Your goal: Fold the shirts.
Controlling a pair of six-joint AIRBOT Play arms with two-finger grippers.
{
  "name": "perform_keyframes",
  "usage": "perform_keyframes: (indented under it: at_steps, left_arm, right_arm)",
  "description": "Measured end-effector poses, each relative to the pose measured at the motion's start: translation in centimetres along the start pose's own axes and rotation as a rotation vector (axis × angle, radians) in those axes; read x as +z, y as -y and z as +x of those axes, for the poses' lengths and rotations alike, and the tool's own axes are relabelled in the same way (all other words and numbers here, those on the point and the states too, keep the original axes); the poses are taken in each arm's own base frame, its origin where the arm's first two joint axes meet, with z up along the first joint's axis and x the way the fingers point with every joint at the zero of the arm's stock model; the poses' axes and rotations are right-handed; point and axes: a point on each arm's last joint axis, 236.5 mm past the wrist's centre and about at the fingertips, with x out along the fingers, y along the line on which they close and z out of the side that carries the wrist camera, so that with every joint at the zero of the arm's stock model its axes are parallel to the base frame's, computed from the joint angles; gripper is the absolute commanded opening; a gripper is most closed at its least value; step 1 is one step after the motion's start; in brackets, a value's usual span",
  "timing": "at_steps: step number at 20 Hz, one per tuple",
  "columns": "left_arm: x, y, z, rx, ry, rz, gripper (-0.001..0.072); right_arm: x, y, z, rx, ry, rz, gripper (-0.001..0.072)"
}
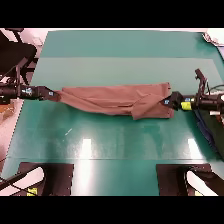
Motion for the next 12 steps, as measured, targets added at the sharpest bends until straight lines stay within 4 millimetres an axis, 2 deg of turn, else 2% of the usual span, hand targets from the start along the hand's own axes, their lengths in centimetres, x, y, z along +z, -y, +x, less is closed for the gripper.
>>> perform_keyframes:
  at_steps: [3, 5, 9, 12]
  left_arm:
    - [2.7, -1.2, 0.7, 0.047, 0.103, 0.039, 0.0022]
    - [3.5, -1.7, 2.0, 0.064, 0.127, 0.058, 0.0021]
    - [3.5, -2.5, 5.2, 0.088, 0.115, 0.074, 0.0021]
    - [3.0, -4.1, 6.1, 0.146, 0.090, 0.073, 0.0021]
  right_arm:
    - [3.3, 1.1, 0.9, -0.010, -0.003, -0.020, 0.0018]
    - [5.3, 1.6, 1.6, -0.013, -0.006, -0.035, 0.0018]
    - [8.8, 2.6, 3.5, -0.013, -0.027, -0.051, 0.0018]
    - [10.5, 3.3, 5.2, -0.006, -0.063, -0.060, 0.0017]
